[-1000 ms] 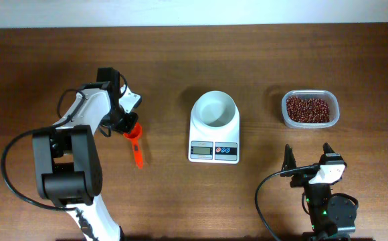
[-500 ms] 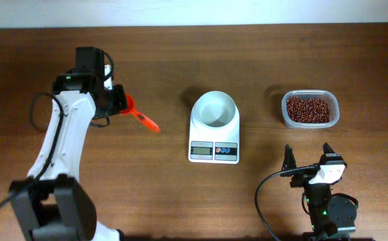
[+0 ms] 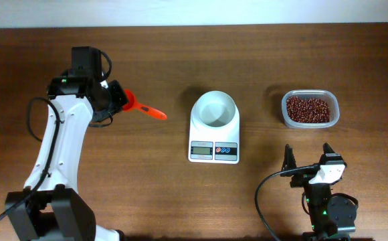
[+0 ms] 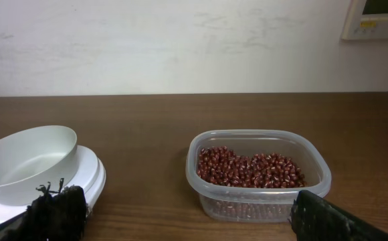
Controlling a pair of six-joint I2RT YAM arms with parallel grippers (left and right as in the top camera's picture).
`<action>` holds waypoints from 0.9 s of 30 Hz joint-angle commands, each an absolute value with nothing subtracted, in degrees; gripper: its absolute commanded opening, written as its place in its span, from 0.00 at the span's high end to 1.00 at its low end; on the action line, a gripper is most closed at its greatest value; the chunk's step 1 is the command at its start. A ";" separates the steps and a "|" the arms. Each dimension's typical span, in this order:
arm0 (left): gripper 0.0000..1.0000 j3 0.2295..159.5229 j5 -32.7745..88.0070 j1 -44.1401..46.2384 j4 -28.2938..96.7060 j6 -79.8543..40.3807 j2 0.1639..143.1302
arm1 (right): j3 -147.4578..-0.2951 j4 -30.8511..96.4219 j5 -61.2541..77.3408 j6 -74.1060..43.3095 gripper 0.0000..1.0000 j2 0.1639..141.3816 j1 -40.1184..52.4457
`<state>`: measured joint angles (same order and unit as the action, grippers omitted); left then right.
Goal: Scoop item into bowl and weigh 50g on scale
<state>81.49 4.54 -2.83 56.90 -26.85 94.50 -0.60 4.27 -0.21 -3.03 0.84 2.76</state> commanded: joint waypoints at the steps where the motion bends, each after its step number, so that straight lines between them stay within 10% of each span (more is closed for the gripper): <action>1: 1.00 82.72 5.15 -3.16 57.14 -27.57 93.38 | -0.34 4.47 -0.69 -3.29 0.01 0.47 2.50; 9: 1.00 82.72 5.19 -3.14 57.10 -27.57 93.38 | -3.16 3.75 4.95 -4.84 0.01 0.49 2.55; 17: 1.00 82.74 4.75 1.83 54.26 -26.33 89.62 | -39.62 37.47 7.38 -9.52 0.01 27.18 2.55; 27: 1.00 82.74 5.13 13.91 47.46 -34.83 89.52 | -65.69 40.05 61.17 -9.52 0.01 77.60 2.61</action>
<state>81.71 4.54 11.88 48.36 -30.15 90.56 -64.62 42.39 41.54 -9.26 72.82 2.68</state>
